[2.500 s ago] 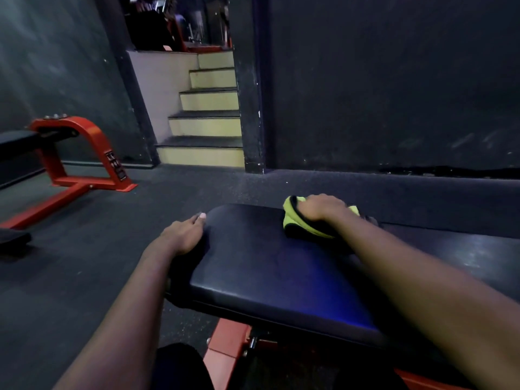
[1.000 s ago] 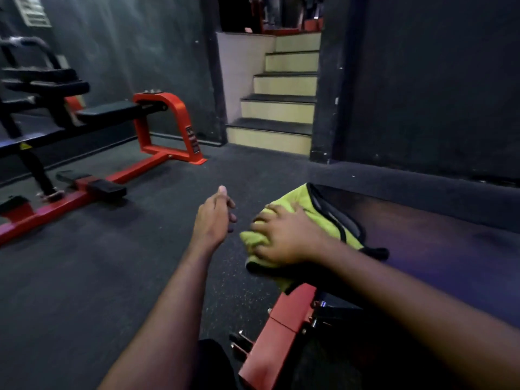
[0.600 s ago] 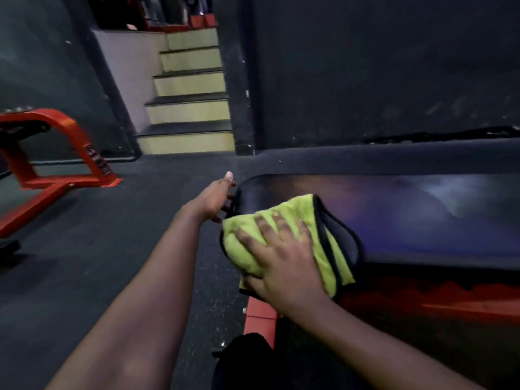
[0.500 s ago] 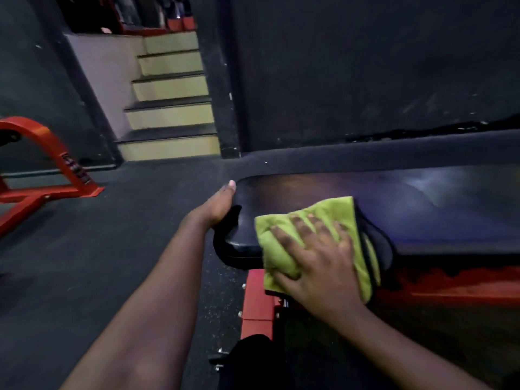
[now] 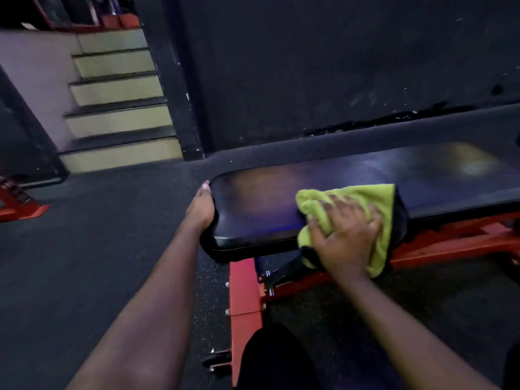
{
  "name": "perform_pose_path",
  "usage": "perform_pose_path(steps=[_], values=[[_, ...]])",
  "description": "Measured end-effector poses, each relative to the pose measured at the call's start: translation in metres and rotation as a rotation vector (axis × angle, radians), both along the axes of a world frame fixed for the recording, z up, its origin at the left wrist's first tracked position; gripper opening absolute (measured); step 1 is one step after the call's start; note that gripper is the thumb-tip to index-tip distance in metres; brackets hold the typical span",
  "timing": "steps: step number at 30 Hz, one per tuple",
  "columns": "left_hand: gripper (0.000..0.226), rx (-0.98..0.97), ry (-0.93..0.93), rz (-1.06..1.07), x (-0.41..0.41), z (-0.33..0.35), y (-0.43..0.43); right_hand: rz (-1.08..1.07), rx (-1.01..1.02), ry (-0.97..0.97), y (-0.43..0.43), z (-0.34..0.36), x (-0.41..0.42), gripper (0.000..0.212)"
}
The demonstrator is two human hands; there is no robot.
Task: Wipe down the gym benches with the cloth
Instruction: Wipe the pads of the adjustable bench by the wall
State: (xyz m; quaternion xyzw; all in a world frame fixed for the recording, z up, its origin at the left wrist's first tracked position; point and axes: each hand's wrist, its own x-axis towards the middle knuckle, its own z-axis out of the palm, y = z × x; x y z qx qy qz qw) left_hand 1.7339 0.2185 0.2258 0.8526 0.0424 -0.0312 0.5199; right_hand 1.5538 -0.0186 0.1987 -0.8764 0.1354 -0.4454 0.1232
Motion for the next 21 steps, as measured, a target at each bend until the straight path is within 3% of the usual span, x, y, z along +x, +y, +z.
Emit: perform_pose_path(steps=[5, 8, 10, 13, 15, 18, 21], values=[[0.058, 0.229, -0.012, -0.006, -0.024, 0.015, -0.007, -0.189, 0.213, -0.034, -0.01, 0.001, -0.002, 0.043], [0.063, 0.508, -0.126, 0.101, -0.041, 0.035, -0.023, -0.092, 0.14, 0.02, 0.05, -0.002, -0.006, 0.042], [0.061, 0.525, -0.196, 0.093, -0.042, 0.05, -0.044, 0.015, 0.077, 0.057, 0.073, -0.008, -0.012, 0.043], [0.058, 0.573, -0.339, -0.053, -0.035, 0.071, -0.083, 0.053, 0.027, 0.091, 0.049, -0.006, -0.014, 0.043], [0.057, 0.612, -0.365, -0.196, -0.026, 0.078, -0.109, -0.051, 0.056, 0.08, 0.005, -0.006, -0.013, 0.044], [0.056, 0.712, -0.325, -0.378, -0.02, 0.072, -0.147, -0.308, 0.275, 0.0, -0.08, 0.0, -0.017, 0.055], [0.056, 0.779, -0.32, -0.512, -0.025, 0.069, -0.184, -0.385, 0.491, -0.037, -0.107, 0.007, -0.016, 0.069]])
